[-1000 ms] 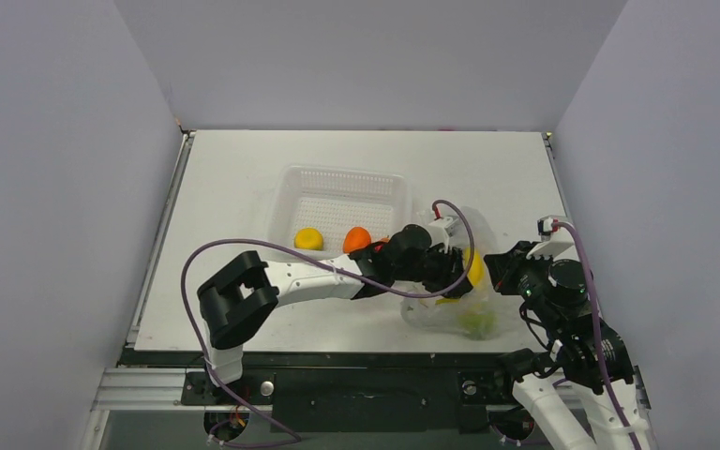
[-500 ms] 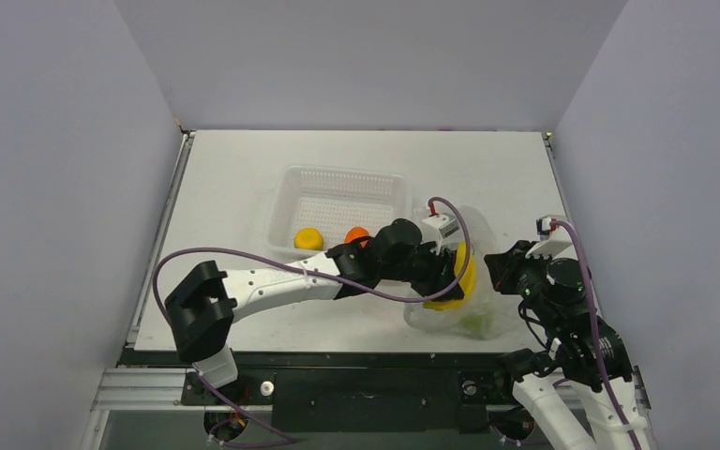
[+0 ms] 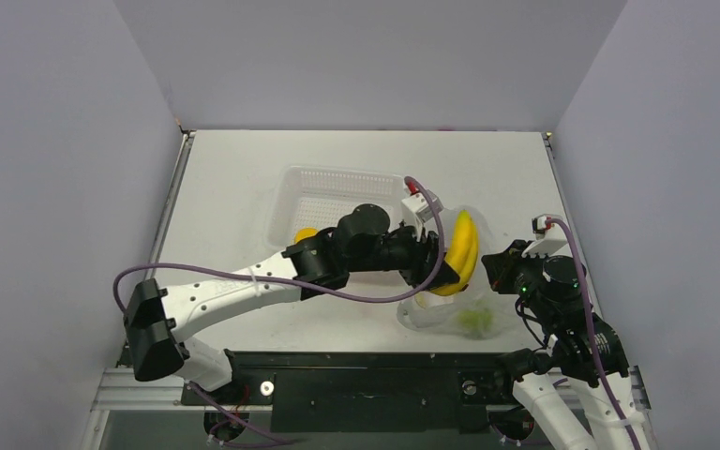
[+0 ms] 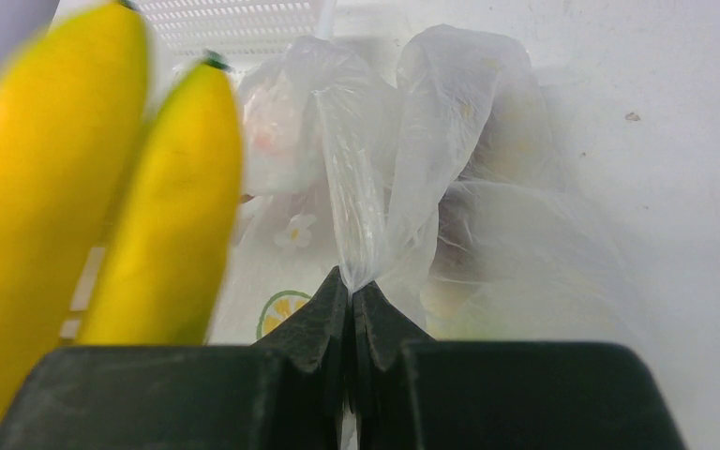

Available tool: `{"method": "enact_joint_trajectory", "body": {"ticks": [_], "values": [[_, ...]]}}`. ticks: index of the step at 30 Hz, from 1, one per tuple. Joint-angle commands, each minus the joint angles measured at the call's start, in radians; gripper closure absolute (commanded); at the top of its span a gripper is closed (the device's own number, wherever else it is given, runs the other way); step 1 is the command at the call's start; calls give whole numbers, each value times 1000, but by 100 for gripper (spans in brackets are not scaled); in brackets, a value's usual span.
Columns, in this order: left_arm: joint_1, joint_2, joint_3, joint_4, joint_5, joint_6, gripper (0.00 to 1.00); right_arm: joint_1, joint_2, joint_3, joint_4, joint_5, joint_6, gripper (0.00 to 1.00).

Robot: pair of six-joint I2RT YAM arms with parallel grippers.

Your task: Take the fake fruits out of the plastic bag

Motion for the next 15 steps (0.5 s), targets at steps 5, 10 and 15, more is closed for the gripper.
{"method": "enact_joint_trajectory", "body": {"ticks": [5,10,15], "values": [[3,-274,-23,-140,-193,172,100,5,9,3,40,-7,-14,100],[48,-428,-119,-229,-539,110,100,4,14,-1,45,-12,-11,100],[195,-496,-226,-266,-718,-68,100,4,5,0,45,-8,-11,100]]}}
